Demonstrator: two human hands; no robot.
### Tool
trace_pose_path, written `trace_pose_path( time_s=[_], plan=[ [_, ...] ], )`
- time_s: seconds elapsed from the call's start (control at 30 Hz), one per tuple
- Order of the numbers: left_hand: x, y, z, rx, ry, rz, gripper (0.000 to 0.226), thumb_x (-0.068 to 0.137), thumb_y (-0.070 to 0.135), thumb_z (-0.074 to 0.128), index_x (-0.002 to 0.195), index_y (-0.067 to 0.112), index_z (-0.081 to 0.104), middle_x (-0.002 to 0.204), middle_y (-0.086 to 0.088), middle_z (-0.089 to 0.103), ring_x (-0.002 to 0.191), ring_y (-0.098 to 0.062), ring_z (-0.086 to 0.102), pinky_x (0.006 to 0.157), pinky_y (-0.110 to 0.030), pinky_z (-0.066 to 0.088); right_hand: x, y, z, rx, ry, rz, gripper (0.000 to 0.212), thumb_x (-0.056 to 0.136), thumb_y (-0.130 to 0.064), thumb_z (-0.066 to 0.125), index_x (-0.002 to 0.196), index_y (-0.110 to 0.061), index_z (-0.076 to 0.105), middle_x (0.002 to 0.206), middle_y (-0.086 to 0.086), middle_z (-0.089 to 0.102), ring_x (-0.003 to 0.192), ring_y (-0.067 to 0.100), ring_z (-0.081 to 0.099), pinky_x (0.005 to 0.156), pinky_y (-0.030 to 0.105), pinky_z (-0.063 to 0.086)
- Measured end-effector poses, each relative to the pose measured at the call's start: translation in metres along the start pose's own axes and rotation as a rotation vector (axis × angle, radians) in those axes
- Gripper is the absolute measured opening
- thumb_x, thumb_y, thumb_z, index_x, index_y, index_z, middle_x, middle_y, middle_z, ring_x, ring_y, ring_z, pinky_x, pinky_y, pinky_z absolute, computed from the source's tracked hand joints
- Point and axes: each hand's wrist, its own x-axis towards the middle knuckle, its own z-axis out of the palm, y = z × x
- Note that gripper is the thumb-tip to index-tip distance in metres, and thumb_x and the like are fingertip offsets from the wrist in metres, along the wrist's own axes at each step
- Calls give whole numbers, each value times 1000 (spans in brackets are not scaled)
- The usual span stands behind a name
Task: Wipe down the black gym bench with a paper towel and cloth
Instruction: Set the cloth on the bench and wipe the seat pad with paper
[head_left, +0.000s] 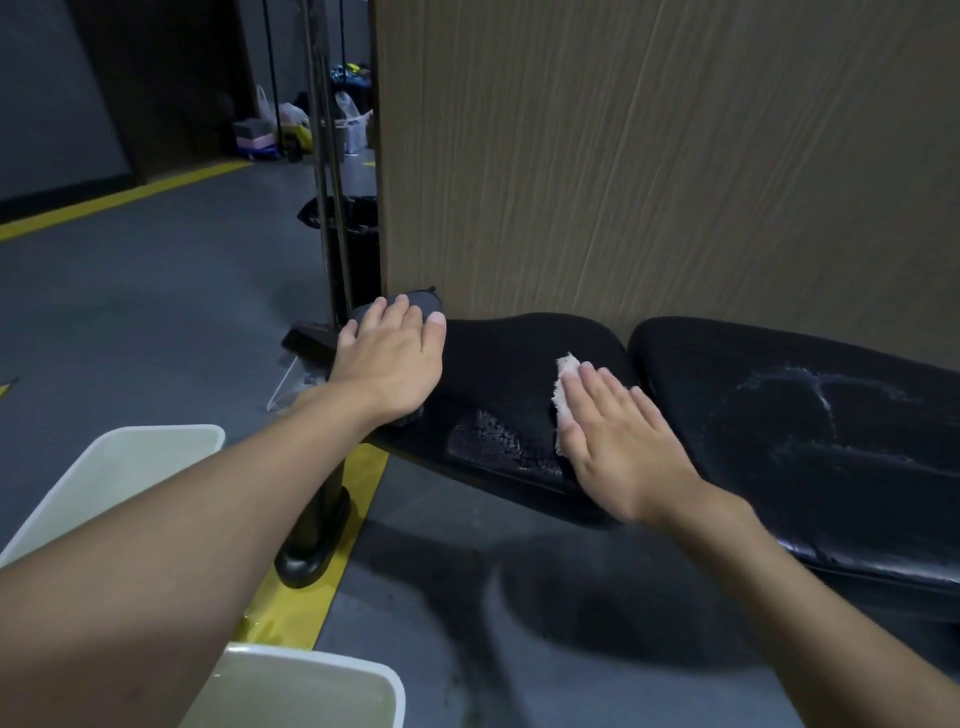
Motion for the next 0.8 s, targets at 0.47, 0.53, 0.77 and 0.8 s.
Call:
trace_pose_path(
  time_s=[0.47, 0.53, 0.77, 0.8],
  plan=[
    [5, -5, 7, 58, 42, 10, 62, 101, 45, 9, 148, 15, 37, 163, -2, 16, 150, -18, 6, 121, -46, 6, -8, -104, 39, -329, 293, -307, 64, 98, -27, 7, 148, 1, -21, 163, 19, -15, 150, 36, -13, 119, 57, -6],
    [4, -4, 6, 64, 45, 23, 62, 101, 45, 9, 147, 14, 37, 163, -3, 17, 150, -19, 7, 120, -47, 7, -19, -86, 46, -339, 317, -315, 65, 97, -24, 9, 149, 0, -20, 165, 16, -10, 151, 35, -8, 121, 55, -4],
    [2, -5, 4, 73, 25, 30, 64, 102, 47, 9, 152, 13, 29, 164, -5, 13, 150, -21, 5, 121, -47, 8, -63, -39, 59, -64, 470, 9, 63, 93, -24, 40, 151, -1, 32, 156, 23, 32, 145, 39, 29, 117, 54, 23],
    [3, -5, 4, 82, 27, 32, 63, 102, 47, 10, 151, 12, 29, 163, -6, 14, 150, -23, 5, 120, -48, 8, -67, -36, 59, -17, 481, 86, 64, 94, -29, 40, 151, 1, 33, 156, 24, 32, 146, 38, 29, 118, 52, 23]
  ],
)
